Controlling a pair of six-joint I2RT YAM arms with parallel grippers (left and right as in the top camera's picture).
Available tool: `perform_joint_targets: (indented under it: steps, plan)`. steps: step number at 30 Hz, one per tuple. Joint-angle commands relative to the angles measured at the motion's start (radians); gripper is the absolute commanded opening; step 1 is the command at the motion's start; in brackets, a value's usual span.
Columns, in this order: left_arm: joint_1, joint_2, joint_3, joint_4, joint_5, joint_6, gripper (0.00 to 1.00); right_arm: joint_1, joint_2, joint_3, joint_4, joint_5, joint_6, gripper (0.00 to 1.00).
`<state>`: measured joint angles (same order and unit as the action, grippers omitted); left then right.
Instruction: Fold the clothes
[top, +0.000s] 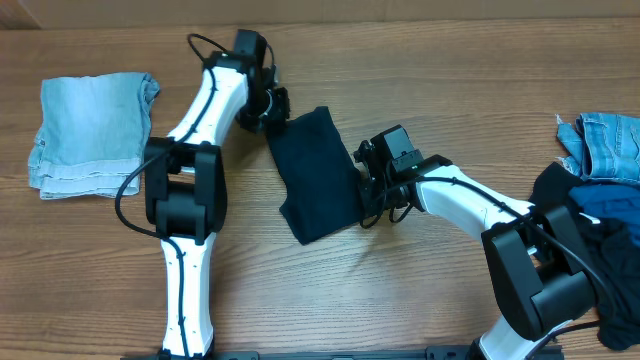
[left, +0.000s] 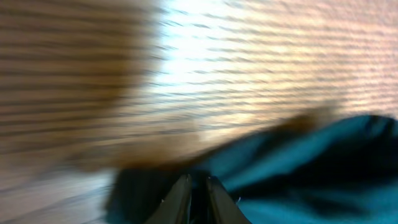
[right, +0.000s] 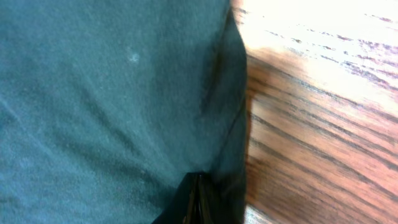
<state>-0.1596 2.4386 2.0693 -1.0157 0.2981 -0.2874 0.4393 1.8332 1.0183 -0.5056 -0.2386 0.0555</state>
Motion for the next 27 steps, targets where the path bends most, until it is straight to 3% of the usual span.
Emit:
perform_joint_targets:
  steps: [1,3,4,6,9,11,13,18,22,27]
  plan:
    - [0.034,-0.004,0.255,-0.084,-0.038,0.031,0.27,-0.003,0.011,0.025,-0.07,0.066,0.0,0.07]
    - [0.038,-0.004,0.515,-0.205,-0.043,0.042,0.42,-0.003,-0.008,0.08,-0.114,0.066,-0.001,0.1]
    - [0.037,-0.004,0.597,-0.27,-0.043,0.041,0.43,-0.003,-0.021,0.108,-0.138,0.066,-0.001,0.11]
    - [0.019,-0.004,0.723,-0.45,-0.051,0.041,0.38,-0.003,-0.061,0.157,-0.184,0.065,-0.001,0.13]
    - [-0.02,-0.004,0.709,-0.565,-0.05,0.024,0.29,-0.003,-0.135,0.172,-0.201,0.024,-0.001,0.13]
    - [-0.065,-0.004,0.632,-0.577,-0.056,0.011,0.11,-0.002,-0.15,0.172,-0.215,-0.095,-0.045,0.09]
    - [-0.119,-0.004,0.504,-0.528,-0.101,-0.041,0.04,0.004,-0.134,0.169,-0.222,-0.154,-0.089,0.08]
    - [-0.178,-0.004,0.176,-0.4,-0.084,-0.095,0.04,0.054,-0.003,0.088,-0.117,-0.141,-0.142,0.04]
    - [-0.166,-0.004,-0.054,-0.244,-0.107,-0.094,0.04,0.061,0.043,0.087,-0.139,-0.115,-0.113,0.04]
    - [-0.089,-0.004,-0.103,-0.05,-0.148,-0.094,0.05,0.06,0.043,0.08,-0.171,0.042,-0.043,0.04]
